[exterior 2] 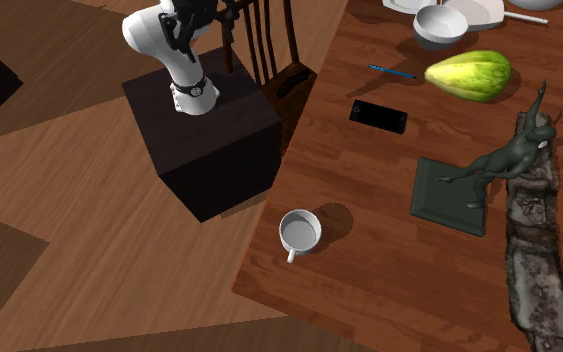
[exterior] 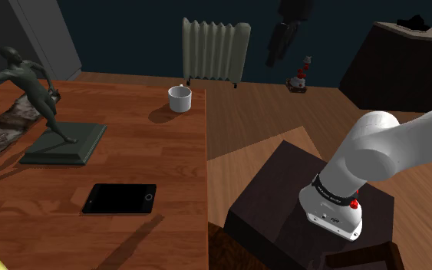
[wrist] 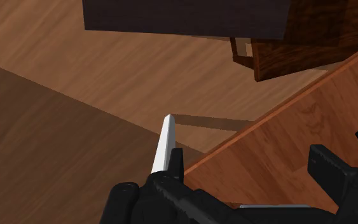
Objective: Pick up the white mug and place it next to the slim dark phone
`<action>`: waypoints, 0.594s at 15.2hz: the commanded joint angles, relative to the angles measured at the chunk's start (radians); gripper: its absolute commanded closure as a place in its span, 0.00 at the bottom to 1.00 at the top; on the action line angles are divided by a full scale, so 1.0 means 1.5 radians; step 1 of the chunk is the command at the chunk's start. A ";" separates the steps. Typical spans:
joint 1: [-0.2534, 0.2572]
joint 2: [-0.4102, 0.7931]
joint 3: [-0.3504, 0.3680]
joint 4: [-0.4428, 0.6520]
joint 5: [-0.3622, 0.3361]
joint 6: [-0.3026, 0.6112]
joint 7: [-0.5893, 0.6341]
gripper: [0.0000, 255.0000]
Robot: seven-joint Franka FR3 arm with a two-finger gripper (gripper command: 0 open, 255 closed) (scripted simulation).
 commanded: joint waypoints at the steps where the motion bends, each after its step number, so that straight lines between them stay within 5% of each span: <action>1: 0.000 0.000 0.000 0.000 0.000 0.000 0.000 0.00; 9: 0.003 0.169 0.024 0.018 -0.009 0.150 -0.007 0.00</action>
